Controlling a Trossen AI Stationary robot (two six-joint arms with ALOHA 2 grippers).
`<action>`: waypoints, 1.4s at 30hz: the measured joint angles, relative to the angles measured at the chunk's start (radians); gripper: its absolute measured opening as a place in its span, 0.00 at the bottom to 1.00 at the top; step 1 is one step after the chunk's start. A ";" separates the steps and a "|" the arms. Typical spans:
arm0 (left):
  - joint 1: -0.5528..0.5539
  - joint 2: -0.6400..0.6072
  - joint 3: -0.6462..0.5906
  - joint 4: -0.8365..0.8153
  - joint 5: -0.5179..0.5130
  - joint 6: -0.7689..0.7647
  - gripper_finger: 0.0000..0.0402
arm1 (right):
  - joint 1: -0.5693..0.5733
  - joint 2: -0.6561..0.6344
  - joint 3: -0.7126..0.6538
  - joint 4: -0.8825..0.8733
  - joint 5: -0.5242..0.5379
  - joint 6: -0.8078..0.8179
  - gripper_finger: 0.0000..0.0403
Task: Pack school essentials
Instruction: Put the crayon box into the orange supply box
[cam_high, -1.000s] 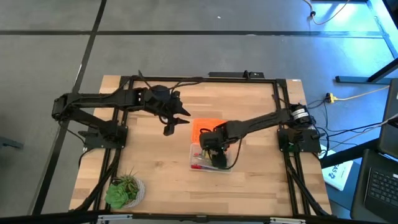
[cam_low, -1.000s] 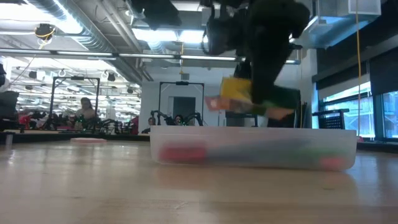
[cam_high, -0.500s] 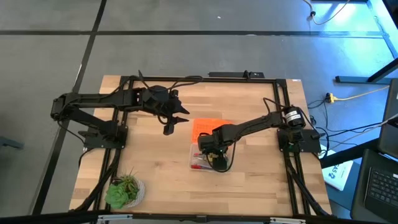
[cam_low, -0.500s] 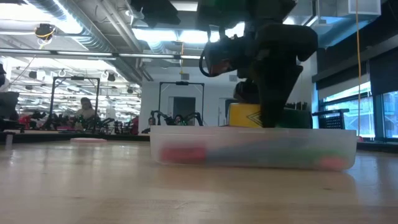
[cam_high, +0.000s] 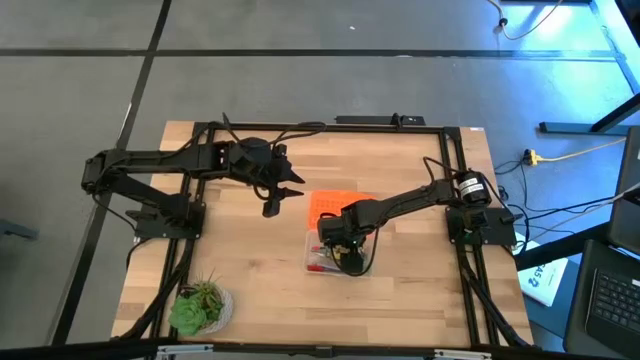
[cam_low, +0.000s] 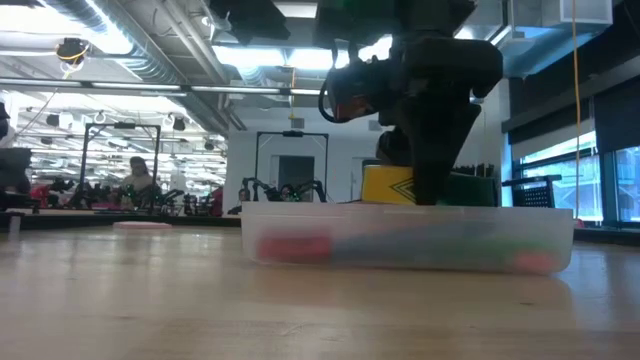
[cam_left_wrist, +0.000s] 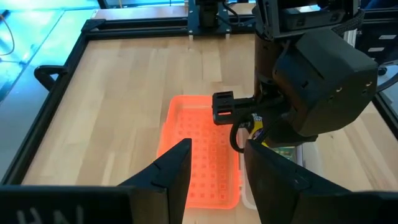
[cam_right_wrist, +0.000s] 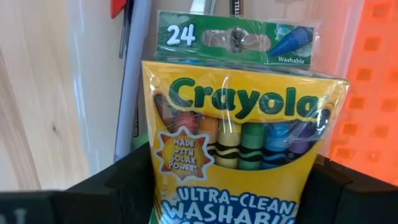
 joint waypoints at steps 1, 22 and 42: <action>0.000 0.000 0.000 0.000 0.000 0.000 0.35 | 0.000 0.000 0.000 0.000 0.000 0.003 0.69; 0.000 0.000 0.000 0.000 0.000 0.000 0.35 | -0.002 0.000 0.000 0.027 -0.002 0.029 0.70; 0.000 0.001 0.000 0.000 0.000 0.001 0.35 | -0.002 -0.011 0.000 0.011 0.054 0.018 0.94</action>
